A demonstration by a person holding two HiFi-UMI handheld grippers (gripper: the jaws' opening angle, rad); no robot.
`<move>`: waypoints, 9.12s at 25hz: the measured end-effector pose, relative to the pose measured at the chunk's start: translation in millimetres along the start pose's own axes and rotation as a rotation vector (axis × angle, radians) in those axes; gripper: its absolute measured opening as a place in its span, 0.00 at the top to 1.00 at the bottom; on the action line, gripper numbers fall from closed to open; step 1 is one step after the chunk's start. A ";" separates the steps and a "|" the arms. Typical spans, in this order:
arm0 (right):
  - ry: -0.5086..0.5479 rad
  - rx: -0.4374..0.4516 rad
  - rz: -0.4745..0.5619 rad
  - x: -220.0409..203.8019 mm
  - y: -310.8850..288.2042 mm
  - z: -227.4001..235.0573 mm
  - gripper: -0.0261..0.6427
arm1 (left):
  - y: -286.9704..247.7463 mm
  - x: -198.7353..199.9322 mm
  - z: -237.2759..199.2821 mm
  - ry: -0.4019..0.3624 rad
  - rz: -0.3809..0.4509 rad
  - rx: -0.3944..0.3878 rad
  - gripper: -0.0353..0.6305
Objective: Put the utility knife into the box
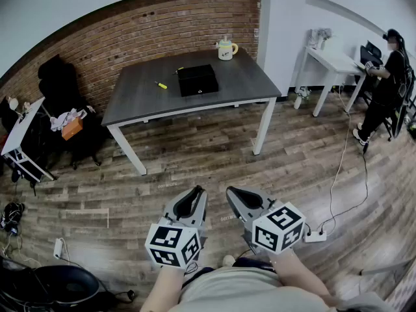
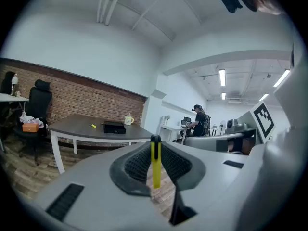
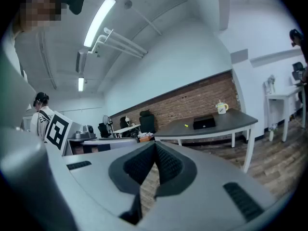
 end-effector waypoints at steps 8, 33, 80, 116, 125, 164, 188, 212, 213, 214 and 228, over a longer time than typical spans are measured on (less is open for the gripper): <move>-0.004 0.017 -0.039 0.0 -9.0 7.6 0.95 | -13.1 -3.5 -5.2 0.041 -0.017 0.004 0.83; -0.126 0.042 -0.024 -12.1 -3.5 70.7 0.95 | -45.4 -18.2 -26.4 0.004 -0.070 0.130 0.83; -0.167 -0.126 -0.010 75.1 -325.1 213.9 0.95 | -274.0 59.0 -325.7 0.052 -0.093 0.017 0.83; -0.197 0.039 -0.013 153.9 -490.6 432.3 0.95 | -540.4 99.1 -398.6 0.011 -0.135 0.071 0.83; -0.244 -0.006 0.001 153.2 -486.5 451.3 0.95 | -564.3 101.1 -394.2 0.005 -0.153 0.037 0.83; -0.429 -0.417 0.013 119.5 -499.4 508.0 0.95 | -675.6 14.4 -399.5 -0.734 -0.659 -0.520 0.83; -0.537 -0.500 0.049 95.6 -472.6 506.3 0.95 | -699.0 -75.6 -375.0 -0.799 -0.911 -0.679 0.83; -0.523 -0.497 0.055 99.8 -466.0 503.5 0.95 | -703.3 -59.8 -360.9 -0.709 -0.826 -0.705 0.83; -0.515 -0.496 0.056 101.3 -464.9 503.3 0.95 | -703.0 -55.2 -359.4 -0.696 -0.813 -0.703 0.83; -0.506 -0.494 0.056 102.7 -464.1 503.0 0.95 | -702.3 -50.1 -358.6 -0.678 -0.798 -0.698 0.83; -0.362 -0.369 0.065 148.6 -481.5 489.4 0.95 | -684.6 72.7 -379.1 -0.218 -0.423 -0.531 0.87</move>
Point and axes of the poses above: the fingertips, and each gripper's own axes: y backward along the fingers, z to its right, x out of its top, the point moved 3 cm from there along y, backward along the fingers, and after that the axes turned 2 degrees about z, right-handed, at the moved point
